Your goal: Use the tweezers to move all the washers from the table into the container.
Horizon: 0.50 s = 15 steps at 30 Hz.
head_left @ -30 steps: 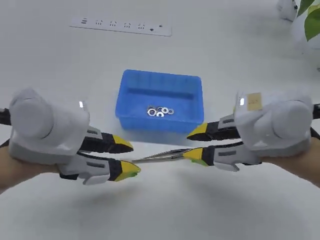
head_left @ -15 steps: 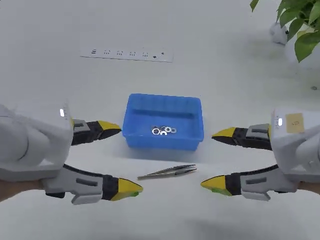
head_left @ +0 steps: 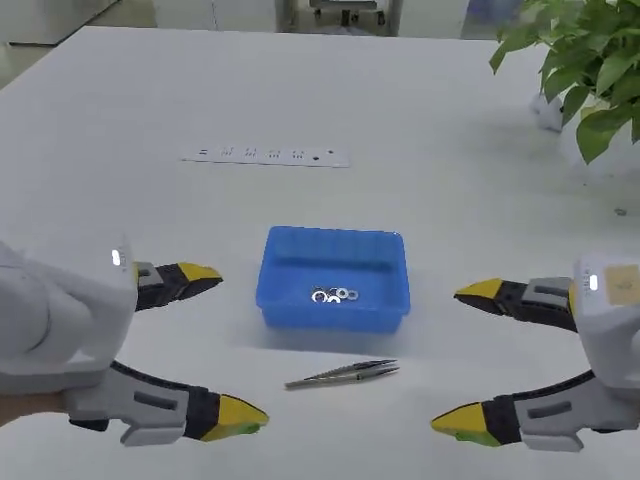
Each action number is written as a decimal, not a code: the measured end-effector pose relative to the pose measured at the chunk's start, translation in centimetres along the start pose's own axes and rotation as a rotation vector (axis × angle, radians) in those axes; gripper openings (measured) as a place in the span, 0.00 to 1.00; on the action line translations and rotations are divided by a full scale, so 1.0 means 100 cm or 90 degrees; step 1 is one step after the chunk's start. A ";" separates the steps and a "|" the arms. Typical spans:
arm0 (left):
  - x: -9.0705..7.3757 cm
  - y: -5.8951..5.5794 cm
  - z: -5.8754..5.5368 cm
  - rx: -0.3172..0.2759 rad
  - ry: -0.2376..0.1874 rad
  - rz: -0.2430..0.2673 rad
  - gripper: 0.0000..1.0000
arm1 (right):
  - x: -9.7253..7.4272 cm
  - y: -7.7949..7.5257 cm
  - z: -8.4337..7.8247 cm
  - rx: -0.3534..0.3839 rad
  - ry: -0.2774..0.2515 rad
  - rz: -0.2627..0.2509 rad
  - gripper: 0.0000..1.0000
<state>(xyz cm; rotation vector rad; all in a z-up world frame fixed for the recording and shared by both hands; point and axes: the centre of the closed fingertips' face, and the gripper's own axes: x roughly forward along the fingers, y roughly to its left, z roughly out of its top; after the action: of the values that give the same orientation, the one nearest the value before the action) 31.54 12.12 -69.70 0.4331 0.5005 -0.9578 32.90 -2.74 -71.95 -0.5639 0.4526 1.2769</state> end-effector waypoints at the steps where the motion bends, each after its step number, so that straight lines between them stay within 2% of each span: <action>1: 0.000 0.001 0.002 -0.004 -0.001 0.002 0.87 | 0.000 0.000 0.001 0.001 0.001 0.000 0.76; 5: -0.001 -0.002 0.012 0.003 -0.013 -0.002 0.88 | -0.001 0.005 0.006 -0.009 0.001 0.000 0.78; 9: -0.001 -0.007 0.007 0.008 0.008 -0.015 0.88 | -0.002 0.004 0.008 -0.014 0.000 -0.003 0.78; 15: -0.007 -0.016 0.005 0.007 0.011 -0.031 0.89 | -0.008 -0.002 0.010 -0.014 0.002 -0.016 0.79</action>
<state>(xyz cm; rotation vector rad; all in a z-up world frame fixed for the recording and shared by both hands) 29.96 11.48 -69.14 0.4414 0.5241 -1.0045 32.89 -2.72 -70.67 -0.5885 0.4330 1.2591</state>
